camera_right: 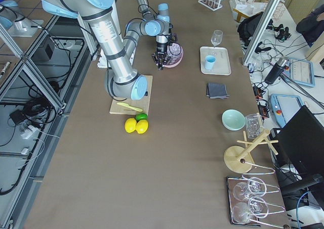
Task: Put ice in cup with scoop
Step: 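Dig the scoop into the ice with the right gripper while the left steadies the bowl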
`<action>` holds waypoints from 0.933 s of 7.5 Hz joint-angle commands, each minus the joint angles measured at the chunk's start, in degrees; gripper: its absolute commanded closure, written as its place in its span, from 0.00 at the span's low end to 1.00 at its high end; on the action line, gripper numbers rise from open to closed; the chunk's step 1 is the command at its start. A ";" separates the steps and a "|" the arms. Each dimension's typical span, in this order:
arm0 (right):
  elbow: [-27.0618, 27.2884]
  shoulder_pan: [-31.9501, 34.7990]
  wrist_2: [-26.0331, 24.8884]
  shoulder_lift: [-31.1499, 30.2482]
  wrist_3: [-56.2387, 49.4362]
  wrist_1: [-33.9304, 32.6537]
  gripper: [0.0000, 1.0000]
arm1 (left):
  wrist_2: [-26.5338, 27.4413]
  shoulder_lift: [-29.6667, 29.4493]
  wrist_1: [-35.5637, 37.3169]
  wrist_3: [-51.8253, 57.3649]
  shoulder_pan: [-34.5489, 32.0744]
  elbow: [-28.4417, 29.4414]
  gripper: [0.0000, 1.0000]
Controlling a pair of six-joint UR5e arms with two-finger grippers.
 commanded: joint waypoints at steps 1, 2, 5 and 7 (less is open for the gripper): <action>1.48 0.00 0.00 -0.87 -0.09 0.98 1.00 | 0.00 0.01 0.00 0.00 0.00 0.00 0.01; 2.01 0.00 0.18 -3.05 -0.09 5.34 1.00 | 0.00 0.01 0.00 0.00 0.00 0.00 0.01; 2.72 0.00 1.31 -4.66 0.09 8.89 1.00 | 0.00 0.01 -0.09 0.00 0.00 0.00 0.01; 3.67 0.00 1.32 -4.92 0.00 8.98 1.00 | 0.00 0.01 -0.09 0.00 0.00 0.00 0.01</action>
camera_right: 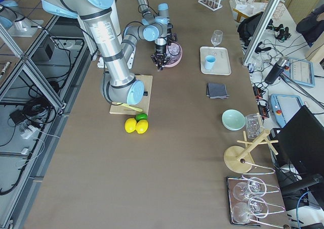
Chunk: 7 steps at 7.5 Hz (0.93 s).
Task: Put ice in cup with scoop
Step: 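Dig the scoop into the ice with the right gripper while the left steadies the bowl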
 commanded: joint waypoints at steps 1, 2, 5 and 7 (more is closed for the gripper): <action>1.08 0.00 0.18 -0.73 -0.04 1.05 1.00 | 0.00 0.00 0.00 0.00 0.00 0.00 0.01; 1.35 0.00 0.27 -2.12 0.05 3.85 1.00 | 0.00 0.00 0.00 0.00 0.00 0.00 0.01; 2.48 0.09 0.79 -3.71 0.13 6.86 1.00 | 0.00 0.00 0.00 0.00 0.00 0.00 0.01; 3.02 0.18 1.76 -3.81 0.05 6.86 1.00 | 0.00 0.00 0.00 0.00 0.00 0.00 0.01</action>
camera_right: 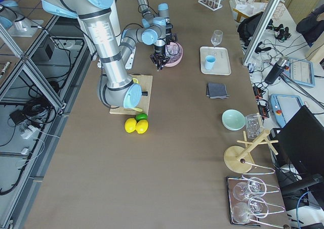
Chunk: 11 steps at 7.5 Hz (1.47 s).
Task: Put ice in cup with scoop
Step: 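Dig the scoop into the ice with the right gripper while the left steadies the bowl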
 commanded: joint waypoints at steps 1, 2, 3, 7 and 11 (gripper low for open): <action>0.65 0.14 0.57 -0.32 -0.03 0.15 1.00 | 0.00 0.00 0.00 0.00 0.00 0.00 0.01; 0.65 0.23 0.57 -0.32 -0.03 0.15 1.00 | 0.00 0.00 0.00 0.00 0.00 0.00 0.01; 1.09 0.23 0.66 -0.41 -0.03 0.15 1.00 | 0.09 -0.09 0.00 0.00 0.00 0.09 0.01; 3.11 0.49 0.57 -0.67 3.73 1.29 1.00 | 0.00 -0.18 0.00 0.00 0.09 0.09 0.01; 3.91 0.58 0.05 -3.40 22.50 11.20 1.00 | 0.00 0.00 -0.26 0.00 0.09 0.09 0.01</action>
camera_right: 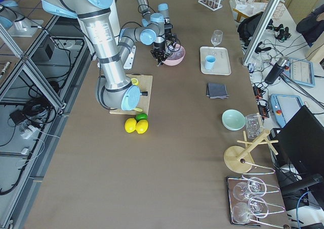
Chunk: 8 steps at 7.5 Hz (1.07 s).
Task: Put ice in cup with scoop
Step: 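Raise the ice-filled scoop out of the bowl with the right gripper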
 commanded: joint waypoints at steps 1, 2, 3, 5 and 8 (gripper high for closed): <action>0.09 0.29 -0.18 -1.31 12.33 4.61 1.00 | 0.00 0.12 -0.25 0.00 -0.08 0.00 0.01; 0.00 2.47 0.52 -1.13 14.09 4.52 1.00 | 0.00 0.20 -0.34 0.00 -0.08 -0.09 0.01; 0.09 3.62 1.40 -1.13 19.59 4.52 1.00 | 0.00 0.29 -0.34 0.00 -0.08 -0.18 0.01; -0.78 3.72 1.31 -0.70 29.11 4.08 1.00 | 0.09 0.29 -0.34 0.00 -0.08 -0.18 0.01; 0.26 3.81 6.65 -0.08 31.32 3.91 1.00 | 5.69 0.47 -0.51 0.09 -0.35 -0.61 0.01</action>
